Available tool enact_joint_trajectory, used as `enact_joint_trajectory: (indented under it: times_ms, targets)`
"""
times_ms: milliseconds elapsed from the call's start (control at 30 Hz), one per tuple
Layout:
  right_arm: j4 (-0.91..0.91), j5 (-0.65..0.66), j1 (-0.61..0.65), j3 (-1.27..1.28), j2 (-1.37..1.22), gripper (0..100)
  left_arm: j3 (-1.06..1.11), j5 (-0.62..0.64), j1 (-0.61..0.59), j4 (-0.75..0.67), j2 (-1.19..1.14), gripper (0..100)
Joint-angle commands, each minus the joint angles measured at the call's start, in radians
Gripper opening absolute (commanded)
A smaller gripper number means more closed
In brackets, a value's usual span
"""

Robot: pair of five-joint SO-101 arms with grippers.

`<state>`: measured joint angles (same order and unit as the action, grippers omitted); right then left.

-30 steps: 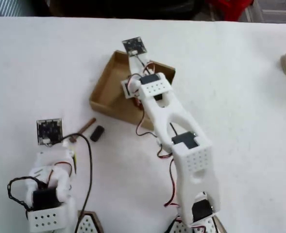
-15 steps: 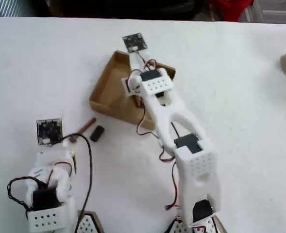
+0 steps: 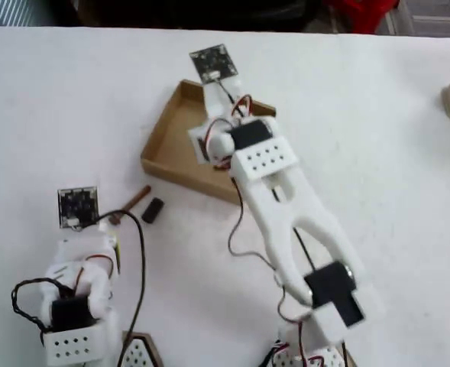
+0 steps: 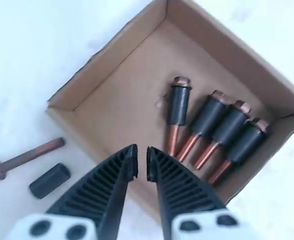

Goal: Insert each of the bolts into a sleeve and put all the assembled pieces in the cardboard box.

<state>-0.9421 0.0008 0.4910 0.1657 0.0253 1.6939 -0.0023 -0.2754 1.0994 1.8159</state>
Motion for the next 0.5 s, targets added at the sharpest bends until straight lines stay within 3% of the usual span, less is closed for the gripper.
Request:
enact_joint_trajectory:
  times_ms: [0, 333, 467]
  targets:
    - [0.038, -0.094, 0.053, 0.109, 0.163, 1.7, -0.002, -0.008, -0.007, 0.0, 0.007, 8]
    - [0.033, -0.419, 0.225, 0.269, 0.263, 1.7, -0.002, -0.008, -0.007, 0.002, 0.007, 8]
    - [0.036, -0.473, 0.262, 0.29, 0.262, 1.7, -0.002, -0.008, -0.007, 0.003, 0.007, 8]
